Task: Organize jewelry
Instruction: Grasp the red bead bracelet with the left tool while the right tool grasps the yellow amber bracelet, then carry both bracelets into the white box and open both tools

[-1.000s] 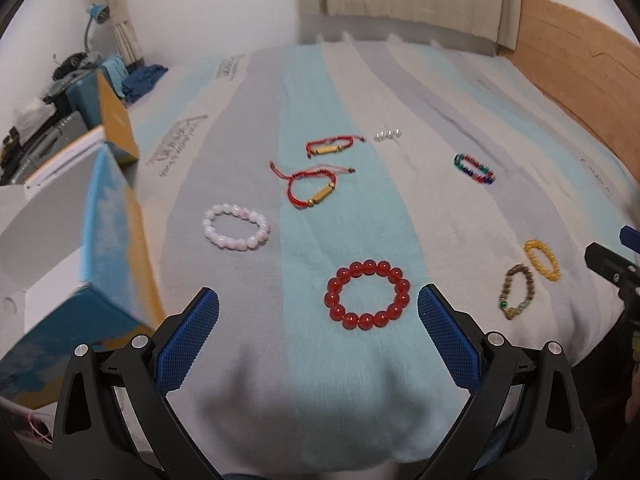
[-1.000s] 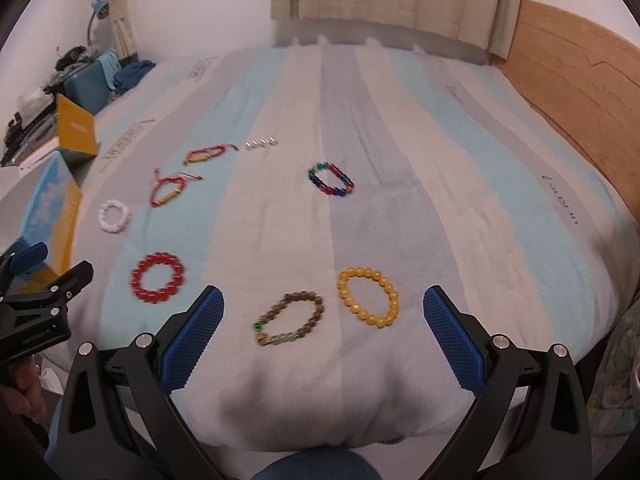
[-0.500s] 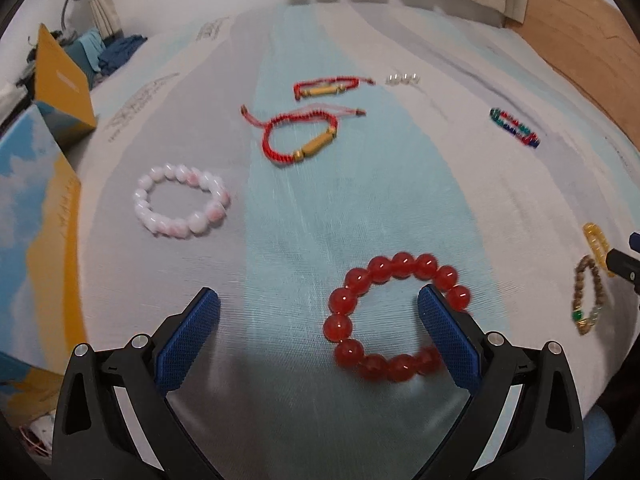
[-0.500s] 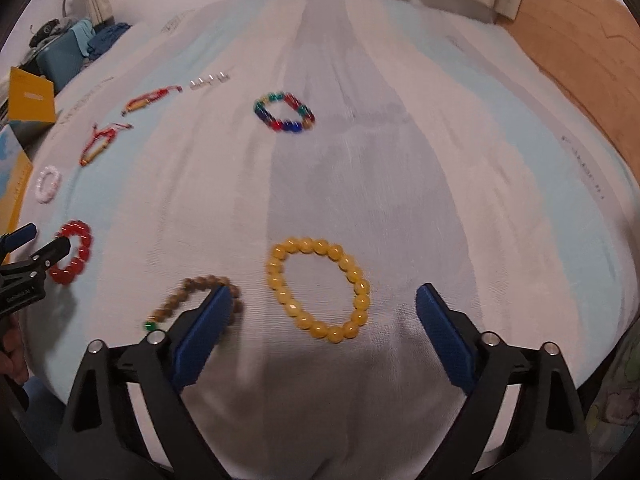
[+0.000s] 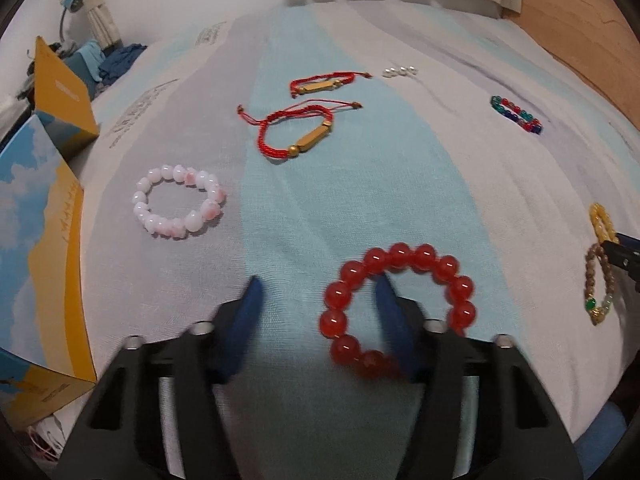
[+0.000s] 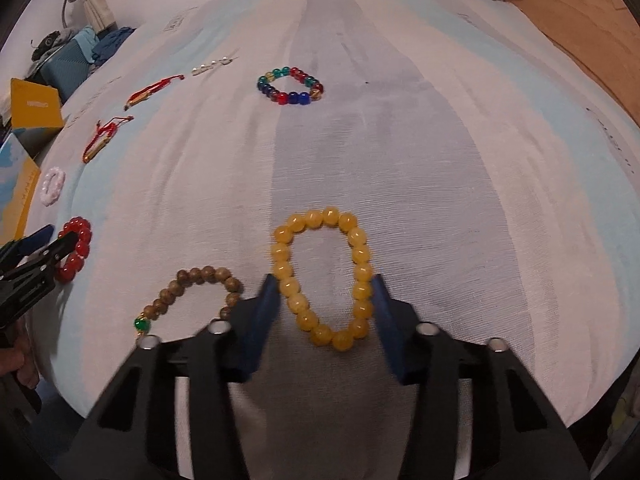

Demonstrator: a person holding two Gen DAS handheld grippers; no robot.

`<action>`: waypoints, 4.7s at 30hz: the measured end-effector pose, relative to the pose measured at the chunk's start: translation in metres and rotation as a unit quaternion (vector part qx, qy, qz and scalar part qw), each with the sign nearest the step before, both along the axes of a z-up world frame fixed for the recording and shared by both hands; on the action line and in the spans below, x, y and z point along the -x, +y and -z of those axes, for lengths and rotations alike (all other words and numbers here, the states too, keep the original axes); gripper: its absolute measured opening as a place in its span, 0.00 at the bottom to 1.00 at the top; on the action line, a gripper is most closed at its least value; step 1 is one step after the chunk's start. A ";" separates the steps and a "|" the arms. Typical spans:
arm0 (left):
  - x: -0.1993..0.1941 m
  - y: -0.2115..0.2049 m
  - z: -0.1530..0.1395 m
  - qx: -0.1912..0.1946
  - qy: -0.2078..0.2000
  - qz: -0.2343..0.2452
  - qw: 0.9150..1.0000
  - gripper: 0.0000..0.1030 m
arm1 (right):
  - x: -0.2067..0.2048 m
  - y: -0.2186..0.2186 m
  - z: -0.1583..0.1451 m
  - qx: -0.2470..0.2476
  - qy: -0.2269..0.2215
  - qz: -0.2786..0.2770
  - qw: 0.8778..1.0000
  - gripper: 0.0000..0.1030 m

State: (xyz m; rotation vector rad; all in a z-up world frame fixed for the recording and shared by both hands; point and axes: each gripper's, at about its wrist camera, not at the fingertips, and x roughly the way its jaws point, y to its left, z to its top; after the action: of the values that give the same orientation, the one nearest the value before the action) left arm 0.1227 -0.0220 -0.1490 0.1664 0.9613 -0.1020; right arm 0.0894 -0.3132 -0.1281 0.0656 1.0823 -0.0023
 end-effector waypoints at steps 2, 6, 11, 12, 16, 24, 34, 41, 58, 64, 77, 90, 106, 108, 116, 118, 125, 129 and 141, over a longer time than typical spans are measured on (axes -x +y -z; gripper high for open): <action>0.000 0.000 0.000 0.001 0.005 -0.004 1.000 0.30 | 0.000 -0.002 0.000 -0.007 0.004 0.001 1.000 0.27; -0.003 0.005 -0.003 0.016 0.022 -0.013 1.000 0.14 | 0.001 -0.004 -0.003 -0.019 0.010 0.003 1.000 0.10; -0.003 0.011 -0.010 0.035 0.035 -0.011 0.999 0.12 | 0.003 -0.005 -0.007 -0.026 0.008 0.006 1.000 0.09; -0.002 0.012 -0.010 0.035 0.035 -0.010 0.999 0.12 | 0.004 -0.005 -0.009 -0.028 0.006 0.007 1.000 0.09; 0.001 0.013 -0.015 0.039 0.036 -0.011 0.999 0.12 | 0.007 -0.005 -0.015 -0.034 0.004 0.009 0.999 0.09; 0.006 0.014 -0.034 0.055 0.030 -0.010 0.998 0.12 | 0.010 -0.002 -0.031 -0.038 -0.007 0.008 0.999 0.09; 0.012 0.006 -0.064 0.059 0.014 0.008 0.998 0.12 | 0.012 0.004 -0.054 -0.033 -0.023 0.008 0.999 0.09; 0.012 0.006 -0.078 0.063 0.011 0.005 0.998 0.12 | 0.010 0.006 -0.070 -0.025 -0.033 0.007 0.999 0.09; 0.007 0.026 -0.121 0.070 -0.002 0.011 0.998 0.12 | -0.009 0.049 -0.117 -0.011 -0.063 -0.024 0.998 0.09; 0.009 0.051 -0.146 0.066 -0.019 -0.001 0.998 0.12 | -0.019 0.087 -0.139 -0.014 -0.079 -0.053 0.995 0.09; 0.013 0.111 -0.190 0.058 -0.048 -0.035 0.997 0.12 | -0.036 0.182 -0.181 -0.023 -0.104 -0.117 0.987 0.09; 0.029 0.201 -0.217 0.046 -0.064 -0.096 0.992 0.12 | -0.032 0.301 -0.204 -0.037 -0.117 -0.199 0.972 0.09; 0.063 0.315 -0.194 0.042 -0.040 -0.177 0.982 0.12 | -0.010 0.448 -0.174 -0.041 -0.084 -0.303 0.948 0.09; 0.066 0.328 -0.186 0.044 -0.033 -0.187 0.981 0.12 | -0.009 0.464 -0.164 -0.038 -0.073 -0.312 0.946 0.09; 0.074 0.367 -0.151 0.051 0.000 -0.214 0.975 0.12 | -0.013 0.502 -0.125 -0.029 -0.027 -0.329 0.943 0.09; 0.075 0.373 -0.142 0.053 0.006 -0.217 0.975 0.12 | -0.015 0.508 -0.118 -0.026 -0.019 -0.330 0.943 0.09; 0.077 0.386 -0.122 0.063 0.023 -0.224 0.972 0.12 | -0.018 0.516 -0.100 -0.019 -0.001 -0.332 0.943 0.09; 0.077 0.387 -0.118 0.064 0.028 -0.225 0.972 0.12 | -0.018 0.517 -0.095 -0.017 0.004 -0.332 0.943 0.09; 0.077 0.386 -0.119 0.061 0.031 -0.223 0.972 0.13 | -0.013 0.524 -0.098 -0.011 -0.003 -0.336 0.942 0.23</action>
State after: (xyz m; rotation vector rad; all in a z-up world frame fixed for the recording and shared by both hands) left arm 0.0460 0.3641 -0.0296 -0.1690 1.0314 0.2481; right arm 0.1029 0.2111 -0.0302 -0.2882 1.0540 0.6258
